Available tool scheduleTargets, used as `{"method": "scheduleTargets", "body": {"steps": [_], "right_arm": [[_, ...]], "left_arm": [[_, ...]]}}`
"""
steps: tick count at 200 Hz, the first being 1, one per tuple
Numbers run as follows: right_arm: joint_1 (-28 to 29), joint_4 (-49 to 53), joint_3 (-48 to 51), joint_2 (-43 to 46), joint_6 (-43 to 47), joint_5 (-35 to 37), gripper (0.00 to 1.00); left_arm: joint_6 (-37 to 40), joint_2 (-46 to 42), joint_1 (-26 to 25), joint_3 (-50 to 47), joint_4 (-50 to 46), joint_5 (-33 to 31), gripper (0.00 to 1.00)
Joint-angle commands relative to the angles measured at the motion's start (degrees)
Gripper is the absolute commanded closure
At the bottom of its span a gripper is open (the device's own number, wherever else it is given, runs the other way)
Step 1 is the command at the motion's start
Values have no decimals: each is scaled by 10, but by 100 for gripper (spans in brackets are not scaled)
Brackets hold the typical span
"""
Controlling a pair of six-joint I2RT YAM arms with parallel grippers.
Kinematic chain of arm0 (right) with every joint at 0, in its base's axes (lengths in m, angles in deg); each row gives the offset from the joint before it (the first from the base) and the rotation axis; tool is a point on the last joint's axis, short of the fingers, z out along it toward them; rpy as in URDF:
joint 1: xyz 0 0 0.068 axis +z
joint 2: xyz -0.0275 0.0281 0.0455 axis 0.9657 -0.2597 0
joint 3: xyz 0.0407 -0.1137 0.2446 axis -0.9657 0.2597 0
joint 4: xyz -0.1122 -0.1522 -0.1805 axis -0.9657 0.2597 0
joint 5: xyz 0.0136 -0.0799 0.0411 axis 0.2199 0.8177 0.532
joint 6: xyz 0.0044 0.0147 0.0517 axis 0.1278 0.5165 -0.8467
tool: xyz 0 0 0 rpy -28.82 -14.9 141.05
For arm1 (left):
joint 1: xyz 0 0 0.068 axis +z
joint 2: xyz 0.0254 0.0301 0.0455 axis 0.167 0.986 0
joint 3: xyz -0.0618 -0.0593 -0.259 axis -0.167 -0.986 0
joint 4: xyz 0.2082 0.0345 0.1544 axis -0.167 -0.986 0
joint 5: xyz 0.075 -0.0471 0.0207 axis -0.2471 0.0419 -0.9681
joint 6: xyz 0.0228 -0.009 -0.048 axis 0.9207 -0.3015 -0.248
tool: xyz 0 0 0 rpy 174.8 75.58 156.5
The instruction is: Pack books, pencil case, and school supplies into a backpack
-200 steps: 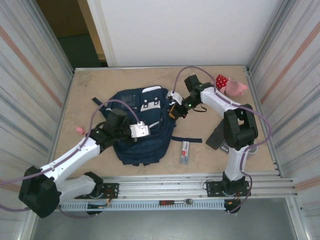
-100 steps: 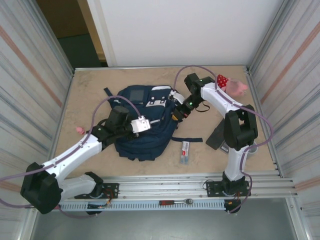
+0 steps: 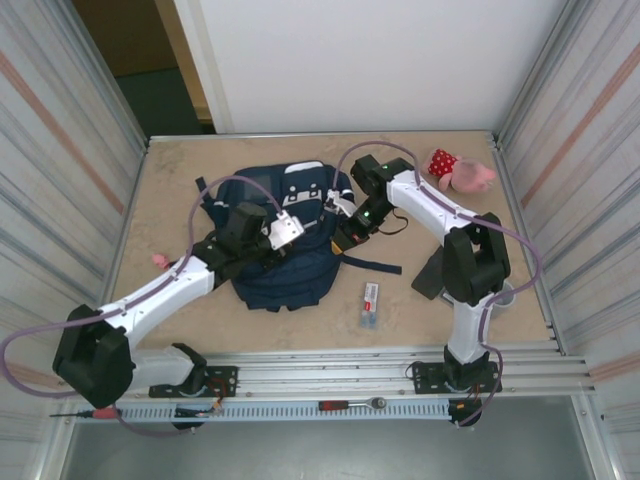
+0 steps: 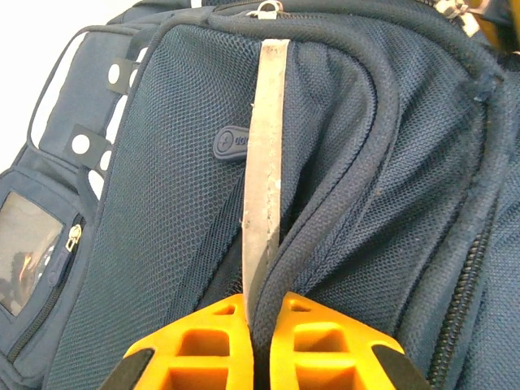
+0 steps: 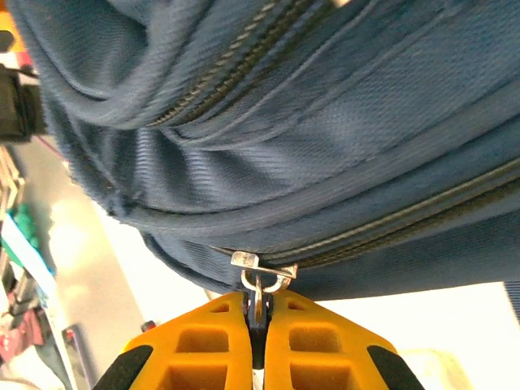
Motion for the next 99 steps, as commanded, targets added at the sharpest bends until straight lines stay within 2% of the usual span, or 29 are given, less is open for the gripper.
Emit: {"method": "scheduleTargets", "body": {"steps": [1,33,59,79,99], "right_arm": [[1,1,24,54,-109,-33,100],[-35,-55,34,55,-176,1,100],[-66,-67,-5,14,-179,7,100],[-69,-68,-47,-20,-156,9,100],[-66,-54,-81,-35,-141,15,100]], "left_arm": [[-76,11,-14,29,11,-108,100],[-136,-3,-76,23,-8,-139,100],[-212,-12,-126,19,-34,-184,100],[-273,-11,-136,23,-31,-178,100],[-301,14,-137,46,-22,-187,100]]}}
